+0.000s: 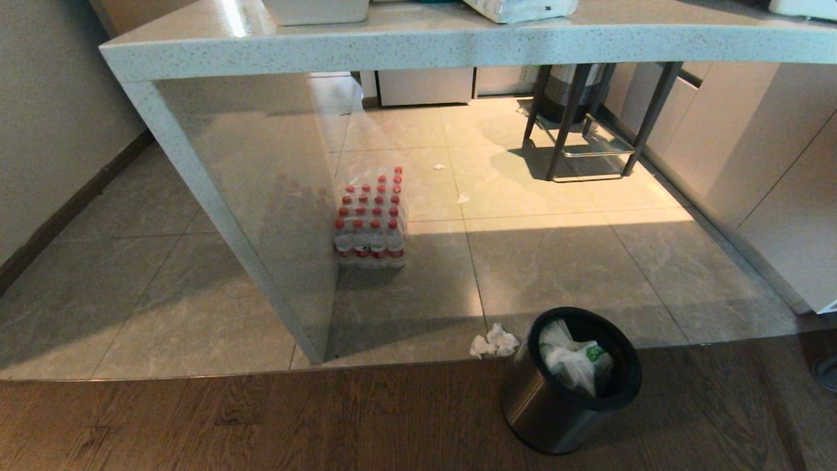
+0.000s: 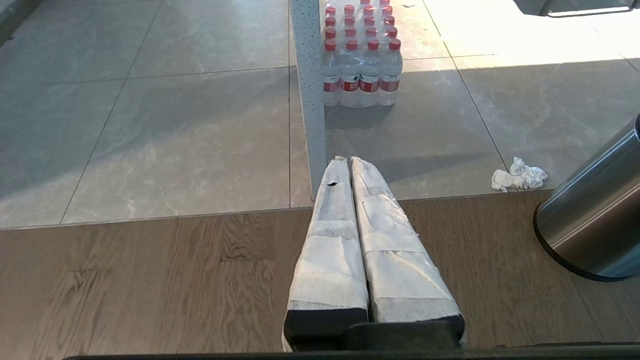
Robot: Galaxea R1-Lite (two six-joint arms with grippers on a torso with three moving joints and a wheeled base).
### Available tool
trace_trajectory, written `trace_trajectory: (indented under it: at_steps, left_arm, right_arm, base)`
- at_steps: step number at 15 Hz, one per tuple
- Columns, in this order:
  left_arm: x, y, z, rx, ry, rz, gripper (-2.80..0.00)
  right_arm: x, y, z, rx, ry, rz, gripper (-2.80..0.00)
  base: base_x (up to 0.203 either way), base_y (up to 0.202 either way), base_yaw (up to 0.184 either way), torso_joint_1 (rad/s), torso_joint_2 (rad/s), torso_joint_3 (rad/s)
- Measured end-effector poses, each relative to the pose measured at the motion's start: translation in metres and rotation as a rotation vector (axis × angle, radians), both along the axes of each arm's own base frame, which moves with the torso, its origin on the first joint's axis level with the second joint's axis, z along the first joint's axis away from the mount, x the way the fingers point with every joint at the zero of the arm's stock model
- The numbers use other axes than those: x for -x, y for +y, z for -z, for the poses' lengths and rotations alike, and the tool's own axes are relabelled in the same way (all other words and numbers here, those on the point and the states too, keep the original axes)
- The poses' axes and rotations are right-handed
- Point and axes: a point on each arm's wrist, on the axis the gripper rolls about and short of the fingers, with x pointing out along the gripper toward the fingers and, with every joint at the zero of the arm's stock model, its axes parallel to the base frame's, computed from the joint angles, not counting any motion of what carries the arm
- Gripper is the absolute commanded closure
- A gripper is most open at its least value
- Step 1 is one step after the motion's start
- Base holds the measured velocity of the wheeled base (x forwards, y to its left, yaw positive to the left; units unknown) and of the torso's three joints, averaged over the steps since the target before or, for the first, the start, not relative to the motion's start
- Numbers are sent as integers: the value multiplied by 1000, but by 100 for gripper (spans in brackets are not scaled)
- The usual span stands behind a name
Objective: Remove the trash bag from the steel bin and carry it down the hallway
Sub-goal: Place the outer trash can on the ground
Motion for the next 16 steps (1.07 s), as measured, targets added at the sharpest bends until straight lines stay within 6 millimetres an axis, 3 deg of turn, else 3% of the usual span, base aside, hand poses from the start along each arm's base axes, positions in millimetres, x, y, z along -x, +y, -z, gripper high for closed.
trace_trajectory:
  at_steps: [11, 16]
  left_arm:
    - [0, 0, 0, -27, -2, 1, 0]
    - [0, 0, -1, 0, -5, 0, 0]
  right_arm:
    - [0, 0, 0, 0, 0, 0, 0]
    - [0, 0, 0, -2, 0, 1, 0]
  base:
    - [0, 0, 0, 0, 0, 0]
    - [0, 0, 0, 3, 2, -140]
